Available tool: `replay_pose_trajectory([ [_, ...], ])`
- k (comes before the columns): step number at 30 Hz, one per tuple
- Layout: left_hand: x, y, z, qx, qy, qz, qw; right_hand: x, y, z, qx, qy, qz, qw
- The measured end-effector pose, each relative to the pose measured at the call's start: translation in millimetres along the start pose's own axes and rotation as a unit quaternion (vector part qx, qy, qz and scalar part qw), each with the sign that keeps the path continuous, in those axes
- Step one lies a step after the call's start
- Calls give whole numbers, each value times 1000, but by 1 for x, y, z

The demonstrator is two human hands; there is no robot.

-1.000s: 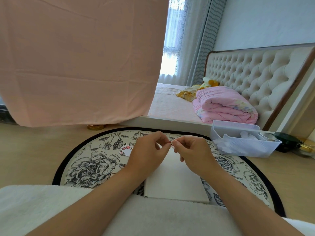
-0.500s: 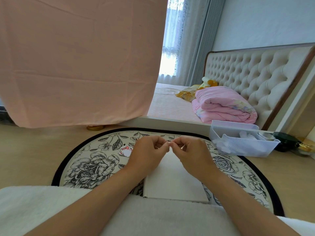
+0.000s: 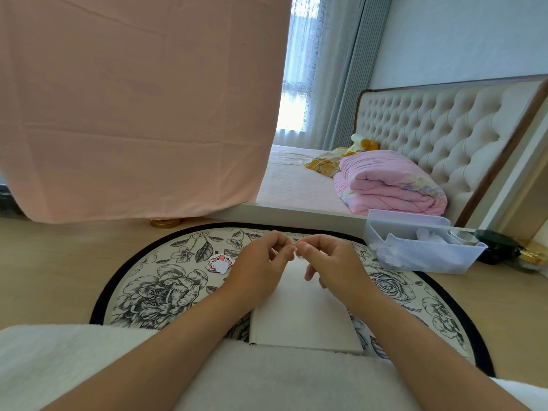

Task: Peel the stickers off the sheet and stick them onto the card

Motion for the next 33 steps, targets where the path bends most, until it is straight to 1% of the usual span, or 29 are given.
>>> replay_pose_trajectory([
  [4,0,1,1,0,4,-2,1000,2,0,1,-2,-18,18,1000],
  [9,1,2,0,2,3,-7,1000,-1,-3,3,0,-40,-16,999],
  [13,2,0,0,-3,35,9,999,-3,-4,7,15,-67,-49,996],
  [17,-8,-2,-5,-4,73,42,996,0,-9,16,-6,-73,-35,997],
  [20,-18,-4,-10,-19,77,59,995,2,-14,23,-8,-55,-22,998],
  [27,-40,-20,-37,-11,56,43,997,-1,-32,51,-25,-57,-33,998],
  [30,-48,-27,-56,2,39,37,999,-6,-41,70,-50,-30,-29,998],
  [33,-54,-35,-72,7,22,29,999,-14,-51,94,-102,-4,-27,994],
])
Point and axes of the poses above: each hand's wrist, its own y-axis away from the middle knuckle, its own z-axis out of the back of the hand, x = y × z, the point moved 4 cm from there along -y, towards the middle knuckle, and after that the axes turned 12 degrees about -x, right-handed, at the moved point
